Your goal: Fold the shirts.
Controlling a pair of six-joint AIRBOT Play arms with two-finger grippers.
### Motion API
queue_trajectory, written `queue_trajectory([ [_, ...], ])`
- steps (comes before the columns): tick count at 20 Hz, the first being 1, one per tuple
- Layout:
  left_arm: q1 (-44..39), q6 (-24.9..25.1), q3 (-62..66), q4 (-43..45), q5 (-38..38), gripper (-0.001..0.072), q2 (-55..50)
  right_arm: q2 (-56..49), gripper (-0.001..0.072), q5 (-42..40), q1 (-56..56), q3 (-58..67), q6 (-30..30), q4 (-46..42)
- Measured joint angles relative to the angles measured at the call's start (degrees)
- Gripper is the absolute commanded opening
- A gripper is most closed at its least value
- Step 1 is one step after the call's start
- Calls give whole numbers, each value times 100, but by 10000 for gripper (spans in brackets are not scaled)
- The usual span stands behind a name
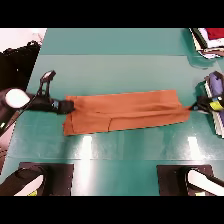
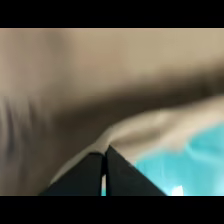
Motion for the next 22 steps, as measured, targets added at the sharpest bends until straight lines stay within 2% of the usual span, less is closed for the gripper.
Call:
queue_trajectory([
  [2,87,17,367,87,393,24,-551,-664,20,-149,184,509,-11,227],
  [3,144,31,518,109,525,63,-750,-970,63,-214,275,780,-13,332],
  [4,210,37,647,129,621,326,-918,-1252,260,-275,356,1051,-15,407],
  [5,282,35,767,155,726,512,-1054,-1486,351,-317,417,1292,-15,457],
  [8,446,33,1047,170,833,499,-1279,-2020,354,-299,485,1952,-63,564],
  [11,525,33,1355,153,577,497,-1357,-2232,358,-50,282,2282,-225,592],
  [12,529,33,1436,105,468,496,-1368,-2267,411,57,168,2321,-278,595],
  [13,531,35,1497,31,341,401,-1384,-2295,528,153,28,2326,-334,605],
  [14,538,33,1541,-55,254,156,-1392,-2317,586,210,-116,2275,-376,610],
  [15,544,35,1572,-114,195,32,-1397,-2332,586,267,-254,2181,-409,610],
  [22,481,175,1644,-673,37,22,-1438,-2785,581,304,-761,1290,-887,1224],
])
